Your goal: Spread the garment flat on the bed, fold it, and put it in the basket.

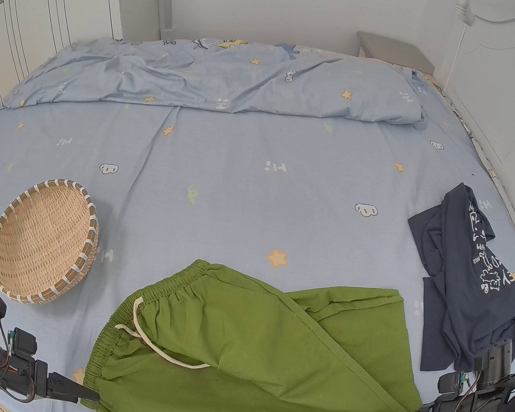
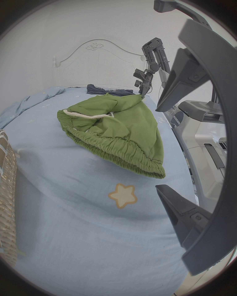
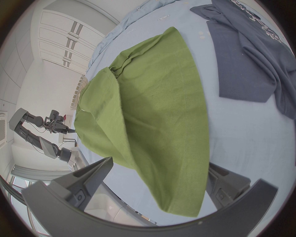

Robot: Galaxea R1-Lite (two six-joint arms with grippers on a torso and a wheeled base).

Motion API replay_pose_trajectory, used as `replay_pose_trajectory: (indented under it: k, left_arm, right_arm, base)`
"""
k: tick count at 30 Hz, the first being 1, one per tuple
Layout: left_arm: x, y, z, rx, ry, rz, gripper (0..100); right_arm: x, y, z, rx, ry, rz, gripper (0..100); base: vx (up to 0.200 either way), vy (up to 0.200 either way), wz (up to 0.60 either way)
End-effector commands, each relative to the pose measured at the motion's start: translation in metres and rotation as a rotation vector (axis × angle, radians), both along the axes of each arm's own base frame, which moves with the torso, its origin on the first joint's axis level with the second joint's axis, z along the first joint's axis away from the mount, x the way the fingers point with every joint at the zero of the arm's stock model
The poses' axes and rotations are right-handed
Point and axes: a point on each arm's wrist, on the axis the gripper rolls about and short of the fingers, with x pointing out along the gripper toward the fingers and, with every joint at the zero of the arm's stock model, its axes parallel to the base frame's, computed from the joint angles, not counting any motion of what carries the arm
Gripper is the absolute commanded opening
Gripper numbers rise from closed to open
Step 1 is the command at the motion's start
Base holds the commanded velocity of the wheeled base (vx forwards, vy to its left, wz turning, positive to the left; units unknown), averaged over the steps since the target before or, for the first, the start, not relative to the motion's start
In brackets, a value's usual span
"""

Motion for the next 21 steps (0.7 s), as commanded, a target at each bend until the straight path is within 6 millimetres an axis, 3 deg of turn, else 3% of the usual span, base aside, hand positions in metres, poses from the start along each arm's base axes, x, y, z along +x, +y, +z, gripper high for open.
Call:
replay_pose_trajectory:
  k: [1, 4, 9, 11, 12, 17, 21]
  left_arm:
    - [0.001, 0.001, 0.006, 0.008, -0.036, 0.008, 100]
    - [0.002, 0.001, 0.020, 0.026, -0.104, 0.024, 100]
    - [0.006, -0.002, 0.070, 0.022, -0.199, 0.069, 100]
    - [0.007, -0.003, 0.075, 0.024, -0.205, 0.060, 100]
    - [0.013, -0.007, 0.092, 0.029, -0.230, 0.018, 100]
    - [0.037, -0.014, 0.122, 0.122, -0.316, -0.021, 100]
    - [0.066, -0.020, 0.136, 0.133, -0.364, -0.063, 100]
  right_arm:
    - [-0.009, -0.003, 0.010, 0.009, -0.052, -0.014, 100]
    - [-0.014, -0.006, 0.020, 0.004, -0.113, -0.036, 100]
    - [-0.033, -0.015, 0.048, -0.031, -0.300, -0.134, 100]
    - [-0.034, -0.016, 0.050, -0.037, -0.312, -0.140, 100]
    - [-0.041, -0.017, 0.059, -0.056, -0.344, -0.163, 100]
    - [-0.054, -0.019, 0.066, -0.085, -0.376, -0.192, 100]
    - [-0.039, -0.023, 0.087, -0.082, -0.452, -0.245, 100]
  base:
    - [0.000, 0.000, 0.00]
    - [0.000, 0.000, 0.00]
    - [0.000, 0.000, 0.00]
    - [0.000, 0.000, 0.00]
    - [0.000, 0.000, 0.00]
    - [0.000, 0.000, 0.00]
    - [0.000, 0.000, 0.00]
